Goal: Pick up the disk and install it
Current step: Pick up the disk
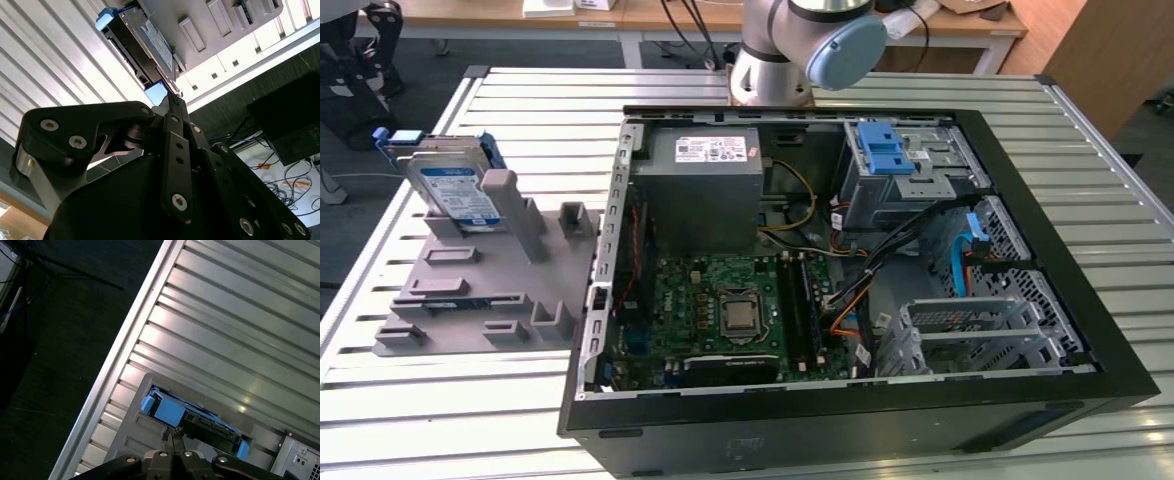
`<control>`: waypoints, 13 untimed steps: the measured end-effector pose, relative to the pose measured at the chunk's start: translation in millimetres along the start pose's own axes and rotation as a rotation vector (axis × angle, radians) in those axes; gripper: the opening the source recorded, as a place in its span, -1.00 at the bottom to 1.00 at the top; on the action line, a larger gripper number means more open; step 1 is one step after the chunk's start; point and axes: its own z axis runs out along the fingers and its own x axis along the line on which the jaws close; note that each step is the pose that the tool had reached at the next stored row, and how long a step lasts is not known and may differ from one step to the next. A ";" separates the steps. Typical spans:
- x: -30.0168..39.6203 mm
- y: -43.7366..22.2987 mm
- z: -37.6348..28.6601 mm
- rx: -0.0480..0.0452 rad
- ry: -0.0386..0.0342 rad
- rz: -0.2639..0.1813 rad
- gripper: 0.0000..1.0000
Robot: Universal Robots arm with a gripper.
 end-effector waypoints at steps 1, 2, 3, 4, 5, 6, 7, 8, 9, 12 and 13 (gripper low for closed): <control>0.0 0.0 0.0 0.0000 0.0001 0.000 -0.79; 0.0 0.0 0.0 0.0000 0.0000 0.000 -0.79; 0.0 0.0 0.0 0.0000 0.0000 0.000 -0.79; 0.0 0.0 0.0 0.0000 0.0000 -0.001 -0.79; 0.0 0.0 0.0 -0.0001 0.0002 -0.003 -0.79; 0.0 0.0 0.0 -0.0003 0.0005 -0.010 -0.79; 0.0 0.0 0.1 -0.0006 0.0010 -0.023 -0.79; 0.1 0.0 0.1 -0.0010 0.0017 -0.040 -0.79; 0.1 0.0 0.1 -0.0014 0.0026 -0.058 -0.79; 0.1 0.0 0.3 -0.0027 0.0050 -0.112 -0.79; 0.1 0.0 0.3 -0.0031 0.0058 -0.130 -0.79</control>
